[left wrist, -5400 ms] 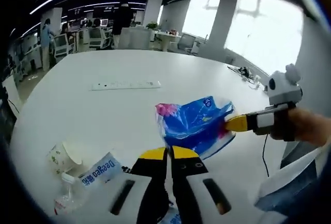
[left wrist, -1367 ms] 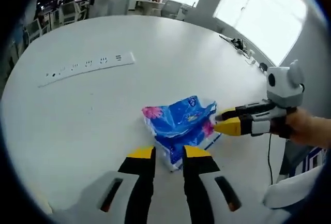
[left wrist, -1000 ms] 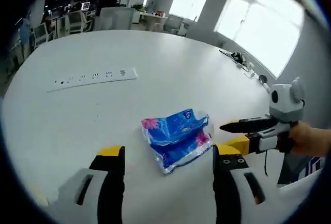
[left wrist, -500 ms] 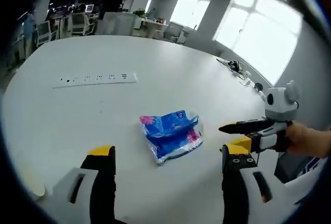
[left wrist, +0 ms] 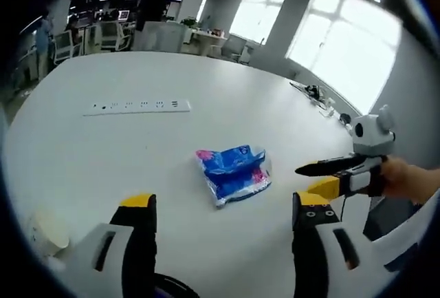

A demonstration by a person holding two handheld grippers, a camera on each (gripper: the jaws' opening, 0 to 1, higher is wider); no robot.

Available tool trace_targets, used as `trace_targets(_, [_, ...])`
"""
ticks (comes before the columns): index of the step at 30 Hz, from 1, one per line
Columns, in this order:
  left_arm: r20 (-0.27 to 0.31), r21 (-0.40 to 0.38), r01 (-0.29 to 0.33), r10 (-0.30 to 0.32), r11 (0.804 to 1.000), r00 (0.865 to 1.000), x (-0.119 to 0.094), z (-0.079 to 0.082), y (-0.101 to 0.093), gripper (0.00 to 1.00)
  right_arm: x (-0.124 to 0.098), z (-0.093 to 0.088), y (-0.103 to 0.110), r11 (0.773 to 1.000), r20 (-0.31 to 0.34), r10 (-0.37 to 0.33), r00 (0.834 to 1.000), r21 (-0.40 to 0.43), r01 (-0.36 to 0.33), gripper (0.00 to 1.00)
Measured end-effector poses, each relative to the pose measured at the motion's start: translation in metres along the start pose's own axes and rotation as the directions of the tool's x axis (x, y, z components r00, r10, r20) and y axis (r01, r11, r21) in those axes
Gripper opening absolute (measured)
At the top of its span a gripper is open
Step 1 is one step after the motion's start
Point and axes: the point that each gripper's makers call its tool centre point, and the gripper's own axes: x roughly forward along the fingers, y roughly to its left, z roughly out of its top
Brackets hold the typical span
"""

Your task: Arrange the tabletop items into an orderly group along one side of the table until the central work area is clear of visible clutter.

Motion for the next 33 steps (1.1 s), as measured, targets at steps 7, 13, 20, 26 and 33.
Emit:
trace_targets(7, [0.000, 0.002, -0.020, 0.020, 1.000, 1.000, -0.020, -0.008, 0.009, 0.82, -0.011, -0.004, 0.003, 1.000, 0.005, 0.003, 1.000, 0.003, -0.003, 0.69])
trace_targets(13, [0.023, -0.038, -0.041, 0.042, 0.998, 0.999, -0.039, -0.016, 0.016, 0.81, -0.016, -0.017, 0.005, 1.000, -0.013, 0.006, 1.000, 0.009, -0.006, 0.69])
trace_targets(20, [0.032, -0.060, -0.078, 0.080, 0.995, 0.996, -0.057, -0.028, 0.026, 0.81, -0.016, -0.032, 0.008, 1.000, -0.038, 0.017, 0.999, 0.009, -0.016, 0.68])
trace_targets(26, [0.040, -0.085, -0.101, 0.105, 0.991, 0.994, -0.063, -0.030, 0.035, 0.80, -0.013, -0.037, 0.011, 1.000, -0.066, 0.025, 0.998, 0.004, -0.025, 0.67])
trace_targets(33, [0.059, -0.121, -0.102, 0.110, 0.987, 0.992, -0.062, -0.033, 0.036, 0.78, -0.006, -0.037, 0.016, 0.998, -0.065, 0.045, 0.997, 0.039, -0.043, 0.66])
